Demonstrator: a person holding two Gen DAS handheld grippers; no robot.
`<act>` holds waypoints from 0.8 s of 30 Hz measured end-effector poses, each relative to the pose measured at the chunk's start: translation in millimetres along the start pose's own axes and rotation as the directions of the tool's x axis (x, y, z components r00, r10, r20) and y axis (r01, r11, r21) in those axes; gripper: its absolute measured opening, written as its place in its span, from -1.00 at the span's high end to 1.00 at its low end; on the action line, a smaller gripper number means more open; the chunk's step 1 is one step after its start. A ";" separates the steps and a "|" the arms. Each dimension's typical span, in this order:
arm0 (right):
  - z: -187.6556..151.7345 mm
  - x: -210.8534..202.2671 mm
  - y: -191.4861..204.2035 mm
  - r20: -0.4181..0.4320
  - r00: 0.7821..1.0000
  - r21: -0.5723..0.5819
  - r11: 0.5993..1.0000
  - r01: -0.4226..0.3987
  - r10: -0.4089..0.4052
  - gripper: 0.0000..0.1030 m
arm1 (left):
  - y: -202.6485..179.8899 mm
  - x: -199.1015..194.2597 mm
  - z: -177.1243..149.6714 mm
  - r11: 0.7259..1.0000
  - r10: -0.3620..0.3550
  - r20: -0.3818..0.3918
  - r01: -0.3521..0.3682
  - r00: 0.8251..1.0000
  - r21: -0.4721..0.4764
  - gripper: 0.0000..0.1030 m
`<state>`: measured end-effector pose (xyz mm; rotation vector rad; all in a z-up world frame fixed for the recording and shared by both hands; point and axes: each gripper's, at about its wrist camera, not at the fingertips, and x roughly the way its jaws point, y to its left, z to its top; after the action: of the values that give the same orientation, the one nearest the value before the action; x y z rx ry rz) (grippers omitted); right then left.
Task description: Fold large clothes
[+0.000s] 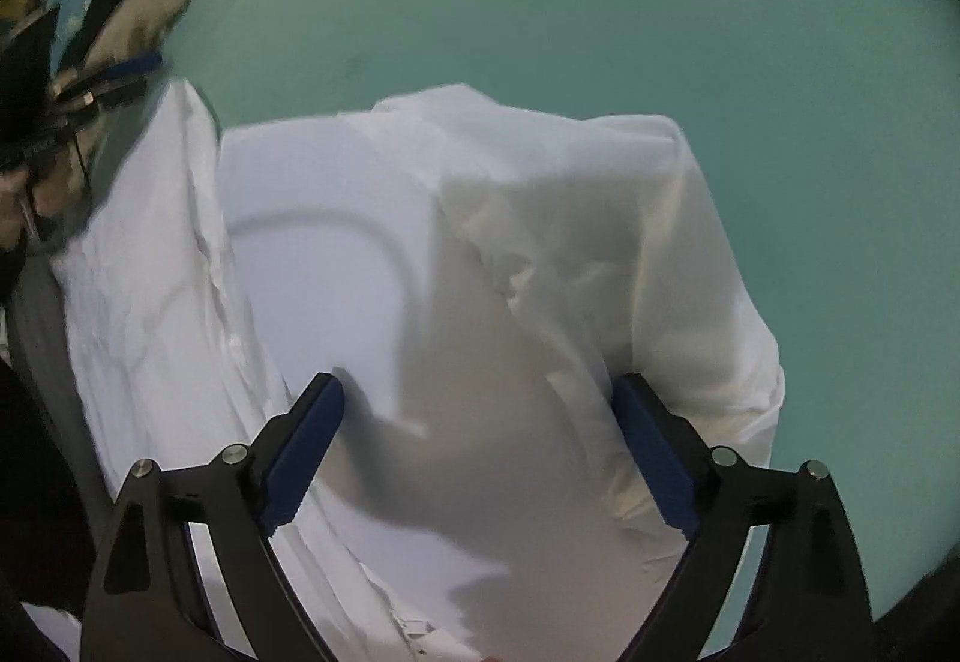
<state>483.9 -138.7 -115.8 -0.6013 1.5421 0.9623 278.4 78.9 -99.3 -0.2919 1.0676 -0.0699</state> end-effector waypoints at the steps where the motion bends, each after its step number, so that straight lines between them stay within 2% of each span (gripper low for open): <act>1: 6.4 4.0 6.3 -0.038 0.999 -0.023 0.999 0.037 -0.038 -0.80 | -0.3 1.9 -0.7 1.000 -0.003 -0.005 0.003 1.000 -0.001 0.00; 4: 15.1 10.8 25.9 -0.070 0.984 -0.100 0.983 0.157 -0.164 -0.59 | -4.7 7.4 -4.2 1.000 0.001 -0.021 -0.001 1.000 0.003 0.00; 6: 12.7 5.8 42.3 -0.020 0.978 -0.133 0.970 0.202 -0.207 -0.26 | -8.2 8.3 -6.9 1.000 -0.008 -0.028 0.008 1.000 0.010 0.00; 7: 10.1 1.9 51.2 0.012 0.973 -0.145 0.962 0.231 -0.231 0.01 | -10.4 6.9 -7.5 1.000 -0.011 -0.028 0.012 1.000 0.015 0.00; 8: 7.7 -1.4 60.3 0.047 0.962 -0.155 0.949 0.274 -0.270 0.38 | -12.8 4.5 -8.1 1.000 -0.016 -0.025 0.017 1.000 0.018 0.00; 9: 4.4 -5.3 74.1 0.095 0.937 -0.165 0.923 0.347 -0.335 0.61 | -14.8 1.8 -8.0 0.999 -0.024 -0.020 0.025 1.000 0.022 0.00; 11: -4.7 -7.7 113.4 0.199 0.841 -0.205 0.818 0.537 -0.503 0.71 | -19.2 -5.1 -7.7 0.999 -0.042 -0.005 0.042 0.999 0.030 0.00; 12: -11.9 -4.5 138.1 0.247 0.779 -0.227 0.748 0.624 -0.576 0.71 | -21.2 -8.9 -8.0 0.998 -0.048 0.004 0.048 0.999 0.031 0.00; 14: -24.0 1.6 172.0 0.307 0.685 -0.220 0.651 0.726 -0.661 0.73 | -24.2 -15.3 -8.6 0.998 -0.058 0.017 0.058 0.998 0.032 0.00; 15: -32.3 1.2 180.1 0.323 0.665 -0.206 0.636 0.744 -0.673 0.74 | -25.5 -17.4 -9.1 0.998 -0.063 0.022 0.062 0.998 0.034 0.00; 16: -39.7 4.2 199.1 0.364 0.606 -0.177 0.586 0.791 -0.708 0.75 | -27.1 -19.4 -9.7 0.997 -0.067 0.024 0.066 0.997 0.036 0.00; 17: -43.5 8.7 210.9 0.377 0.565 -0.167 0.546 0.821 -0.734 0.76 | -28.3 -20.9 -10.6 0.997 -0.071 0.027 0.070 0.997 0.037 0.00; 18: -48.9 13.8 224.7 0.379 0.503 -0.151 0.484 0.862 -0.777 0.76 | -29.9 -21.9 -11.2 0.997 -0.074 0.030 0.072 0.997 0.038 0.00; 19: -59.2 20.6 242.8 0.424 0.422 -0.131 0.407 0.904 -0.801 0.76 | -32.1 -23.0 -11.7 0.997 -0.075 0.029 0.074 0.997 0.036 0.00; 21: -67.4 37.5 270.6 0.438 0.352 -0.110 0.339 0.934 -0.827 0.76 | -36.6 -25.8 -13.3 0.996 -0.087 0.026 0.086 0.996 0.034 0.00; 22: -73.3 43.8 281.6 0.451 0.342 -0.111 0.329 0.938 -0.824 0.76 | -37.7 -28.6 -13.5 0.994 -0.100 0.025 0.099 0.995 0.034 0.00; 23: -78.3 54.7 289.2 0.460 0.318 -0.120 0.297 0.947 -0.829 0.76 | -38.9 -32.4 -14.3 0.993 -0.116 0.027 0.115 0.993 0.032 0.00; 24: -83.6 62.8 293.7 0.467 0.306 -0.115 0.286 0.951 -0.830 0.76 | -40.4 -37.7 -15.3 0.990 -0.139 0.038 0.138 0.989 0.028 0.00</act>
<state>186.9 -44.3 -104.6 -1.3540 0.4420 0.3552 250.2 44.4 -63.1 -0.3435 1.0052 -0.2016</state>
